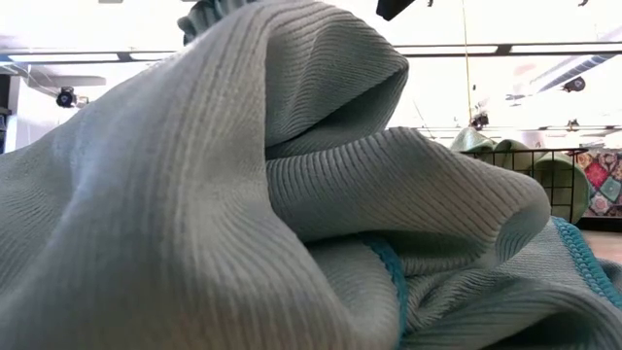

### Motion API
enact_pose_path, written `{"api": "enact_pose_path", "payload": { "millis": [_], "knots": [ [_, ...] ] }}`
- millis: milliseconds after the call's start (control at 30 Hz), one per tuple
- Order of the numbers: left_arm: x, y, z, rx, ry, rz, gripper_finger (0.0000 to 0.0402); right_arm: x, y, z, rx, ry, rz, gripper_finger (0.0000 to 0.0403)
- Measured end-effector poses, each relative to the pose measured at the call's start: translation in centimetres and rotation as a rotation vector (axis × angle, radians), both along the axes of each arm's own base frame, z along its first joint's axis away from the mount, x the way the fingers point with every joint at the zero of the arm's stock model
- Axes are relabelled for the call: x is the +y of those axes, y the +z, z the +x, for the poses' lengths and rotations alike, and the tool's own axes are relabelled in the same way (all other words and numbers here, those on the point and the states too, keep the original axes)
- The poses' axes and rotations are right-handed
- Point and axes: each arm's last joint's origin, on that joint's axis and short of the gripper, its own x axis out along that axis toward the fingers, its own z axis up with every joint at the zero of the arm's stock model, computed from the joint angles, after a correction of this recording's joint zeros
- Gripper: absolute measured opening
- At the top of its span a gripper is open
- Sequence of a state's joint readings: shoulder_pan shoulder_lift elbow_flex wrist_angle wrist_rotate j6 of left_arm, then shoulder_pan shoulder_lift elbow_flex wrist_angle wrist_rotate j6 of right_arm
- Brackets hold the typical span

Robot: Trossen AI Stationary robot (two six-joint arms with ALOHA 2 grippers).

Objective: Sort microfiber towel by color & place in baskets
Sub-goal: Put the blue microfiber cloth into the left wire basket

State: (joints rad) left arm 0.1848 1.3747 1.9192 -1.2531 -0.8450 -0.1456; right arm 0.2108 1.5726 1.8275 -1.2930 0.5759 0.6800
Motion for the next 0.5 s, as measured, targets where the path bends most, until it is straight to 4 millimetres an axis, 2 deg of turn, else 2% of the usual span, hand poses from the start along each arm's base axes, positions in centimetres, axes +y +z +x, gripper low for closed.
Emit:
{"api": "enact_pose_path", "payload": {
  "millis": [267, 500],
  "knots": [
    [0.1, 0.5, -1.5, -0.029, 0.174, 0.113, 0.0008, 0.0, 0.0, -0.1, 0.007, 0.0, -0.002, 0.0082],
    [0.0, 0.3, -2.7, -0.092, 0.252, 0.107, 0.0008, 0.0, 0.0, -0.1, 0.01, -0.001, -0.005, 0.0082]
  ]
}}
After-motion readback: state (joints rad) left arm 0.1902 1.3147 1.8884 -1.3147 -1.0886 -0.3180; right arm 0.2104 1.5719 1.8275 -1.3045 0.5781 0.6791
